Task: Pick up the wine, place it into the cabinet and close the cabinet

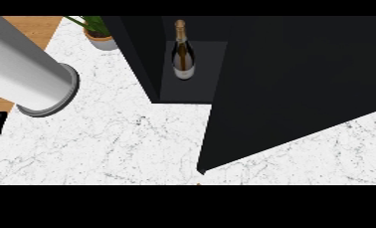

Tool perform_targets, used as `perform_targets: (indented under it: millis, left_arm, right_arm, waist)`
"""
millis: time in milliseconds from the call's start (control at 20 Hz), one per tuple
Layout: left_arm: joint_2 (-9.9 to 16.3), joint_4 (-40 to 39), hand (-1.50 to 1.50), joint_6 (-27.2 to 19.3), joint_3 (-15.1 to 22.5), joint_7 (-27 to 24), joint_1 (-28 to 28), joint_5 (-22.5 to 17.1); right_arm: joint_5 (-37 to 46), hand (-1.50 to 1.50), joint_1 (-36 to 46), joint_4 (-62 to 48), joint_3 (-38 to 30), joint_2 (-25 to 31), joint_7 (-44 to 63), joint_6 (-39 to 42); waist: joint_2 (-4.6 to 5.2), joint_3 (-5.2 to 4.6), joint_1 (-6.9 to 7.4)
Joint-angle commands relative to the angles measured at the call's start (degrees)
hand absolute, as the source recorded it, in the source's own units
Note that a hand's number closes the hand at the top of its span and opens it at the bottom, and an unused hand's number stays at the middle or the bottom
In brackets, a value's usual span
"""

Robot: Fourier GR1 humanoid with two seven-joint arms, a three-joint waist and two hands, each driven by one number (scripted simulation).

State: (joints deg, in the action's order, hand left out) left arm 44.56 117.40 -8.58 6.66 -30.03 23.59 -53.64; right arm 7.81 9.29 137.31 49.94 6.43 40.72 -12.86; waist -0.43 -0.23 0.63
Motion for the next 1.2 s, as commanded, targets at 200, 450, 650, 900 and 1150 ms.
perform_targets:
  millis: [200,450,650,900,1150]
  left_arm:
    - [-0.7,5.0,-1.5,-0.3,-0.6,2.8,0.7,-0.6]
    - [-1.4,0.2,-1.5,2.1,-0.7,2.7,-1.6,-0.3]
    - [-2.9,-4.4,-1.5,3.8,-0.1,3.0,-4.9,-0.8]
    - [-4.0,-2.0,-1.5,-2.2,0.2,6.9,-8.9,0.4]
    - [-5.2,0.8,-1.5,-3.3,0.0,7.6,-7.3,1.1]
  right_arm:
    - [-2.0,1.5,18.2,-9.3,2.6,-6.0,3.1,-9.3]
    - [-8.5,1.5,27.0,-13.8,-2.2,-5.9,3.8,-13.8]
    - [-13.9,1.5,37.3,-21.8,-6.4,-6.1,1.1,-16.8]
    - [-21.1,1.5,51.2,-35.1,-14.8,-6.3,-2.0,-16.2]
    - [-18.2,1.5,57.2,-49.6,-17.3,-6.4,-9.2,-12.5]
  waist:
    - [0.25,0.05,1.72]
    - [0.49,-0.06,2.24]
    - [0.73,-0.05,2.04]
    - [0.74,0.14,1.16]
    - [0.7,0.18,1.03]
